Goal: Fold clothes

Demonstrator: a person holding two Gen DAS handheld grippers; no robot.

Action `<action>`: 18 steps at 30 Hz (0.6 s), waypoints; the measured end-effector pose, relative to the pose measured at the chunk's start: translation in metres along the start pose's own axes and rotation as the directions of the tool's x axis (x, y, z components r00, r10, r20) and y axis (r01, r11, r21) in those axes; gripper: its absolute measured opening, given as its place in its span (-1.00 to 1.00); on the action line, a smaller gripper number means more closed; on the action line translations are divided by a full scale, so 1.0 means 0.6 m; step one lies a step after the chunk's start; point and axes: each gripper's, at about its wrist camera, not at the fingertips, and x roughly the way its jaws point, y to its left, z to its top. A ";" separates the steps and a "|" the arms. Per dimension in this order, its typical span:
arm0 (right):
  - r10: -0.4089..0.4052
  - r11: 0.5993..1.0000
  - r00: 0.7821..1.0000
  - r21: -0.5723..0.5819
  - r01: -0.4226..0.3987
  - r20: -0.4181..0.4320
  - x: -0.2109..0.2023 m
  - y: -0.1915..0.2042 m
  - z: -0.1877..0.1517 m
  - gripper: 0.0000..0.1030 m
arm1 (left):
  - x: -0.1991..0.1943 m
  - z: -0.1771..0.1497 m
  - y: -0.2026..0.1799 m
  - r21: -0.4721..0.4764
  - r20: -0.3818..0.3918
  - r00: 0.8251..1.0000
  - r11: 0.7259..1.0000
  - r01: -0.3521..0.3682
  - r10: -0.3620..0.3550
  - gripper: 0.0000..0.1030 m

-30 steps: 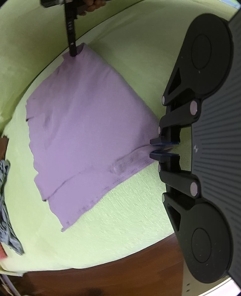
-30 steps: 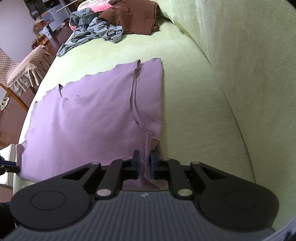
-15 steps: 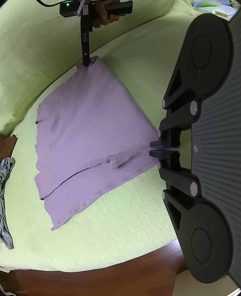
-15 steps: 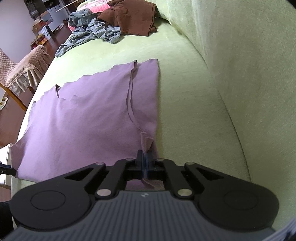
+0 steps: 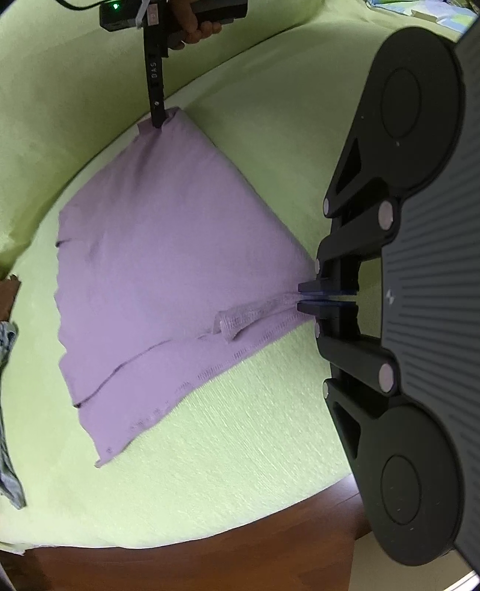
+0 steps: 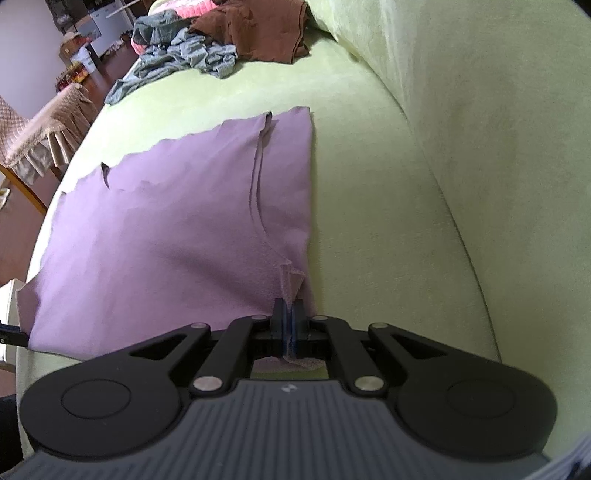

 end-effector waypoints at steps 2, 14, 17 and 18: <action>-0.117 0.993 0.993 -0.007 0.117 0.021 -0.001 0.006 0.004 0.12 | -0.006 0.001 0.001 0.025 -0.017 1.000 1.000 -0.016 0.016 -0.77; -0.074 0.997 0.986 0.030 0.070 0.149 -0.035 0.088 -0.014 -0.85 | -0.052 0.089 -0.035 0.273 0.084 0.993 0.957 -0.101 0.081 -0.69; -0.070 0.998 0.989 0.019 0.068 0.130 0.001 0.107 -0.019 -0.85 | 0.000 0.121 -0.066 0.314 0.079 0.995 0.946 -0.084 0.062 -0.69; -0.078 0.997 0.989 0.027 0.075 0.130 0.006 0.104 -0.020 -0.85 | 0.013 0.125 -0.071 0.317 0.075 0.996 0.945 -0.079 0.058 -0.69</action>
